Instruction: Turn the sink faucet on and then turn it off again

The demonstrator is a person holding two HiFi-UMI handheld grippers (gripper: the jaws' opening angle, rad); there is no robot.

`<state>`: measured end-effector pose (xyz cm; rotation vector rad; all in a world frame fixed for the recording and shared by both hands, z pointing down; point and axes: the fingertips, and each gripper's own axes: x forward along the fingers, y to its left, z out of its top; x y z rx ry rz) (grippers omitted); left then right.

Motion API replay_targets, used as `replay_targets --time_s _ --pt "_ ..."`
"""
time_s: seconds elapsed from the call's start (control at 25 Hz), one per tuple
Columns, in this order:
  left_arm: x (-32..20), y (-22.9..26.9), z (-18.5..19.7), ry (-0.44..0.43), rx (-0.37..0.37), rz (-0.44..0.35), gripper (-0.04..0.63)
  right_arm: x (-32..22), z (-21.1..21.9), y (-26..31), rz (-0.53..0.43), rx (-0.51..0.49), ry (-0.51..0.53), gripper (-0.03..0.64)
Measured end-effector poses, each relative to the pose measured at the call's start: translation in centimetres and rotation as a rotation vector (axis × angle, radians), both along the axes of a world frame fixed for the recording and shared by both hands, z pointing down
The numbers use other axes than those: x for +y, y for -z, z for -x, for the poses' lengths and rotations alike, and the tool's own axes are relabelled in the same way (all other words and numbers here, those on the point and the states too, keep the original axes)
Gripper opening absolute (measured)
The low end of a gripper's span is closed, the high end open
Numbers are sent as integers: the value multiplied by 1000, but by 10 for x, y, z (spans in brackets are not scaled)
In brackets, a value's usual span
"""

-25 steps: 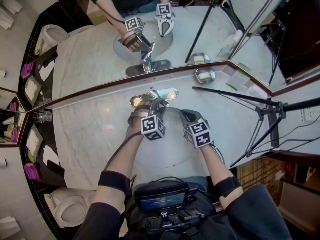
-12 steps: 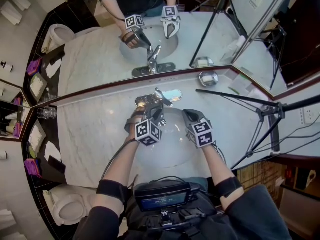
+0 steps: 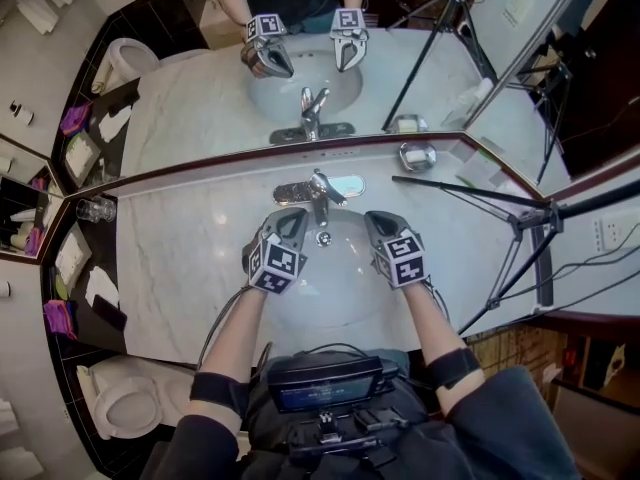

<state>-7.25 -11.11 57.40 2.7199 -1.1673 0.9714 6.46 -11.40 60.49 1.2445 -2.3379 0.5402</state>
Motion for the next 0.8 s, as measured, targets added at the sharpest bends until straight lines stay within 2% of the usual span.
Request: replay_targets --time_s 0.12,0.32,0.48,0.8 --pt "3 9 13 86 76 18 0 1 2 7 -15 4 10 20" --pt "13 27 34 177 149 32 0 10 8 20 -34 1 30 20" --pt "23 36 55 266 236 54 0 16 10 30 -51 -3 35 20" --pt "43 40 84 365 307 47 0 33 9 37 -79 1 37 20"
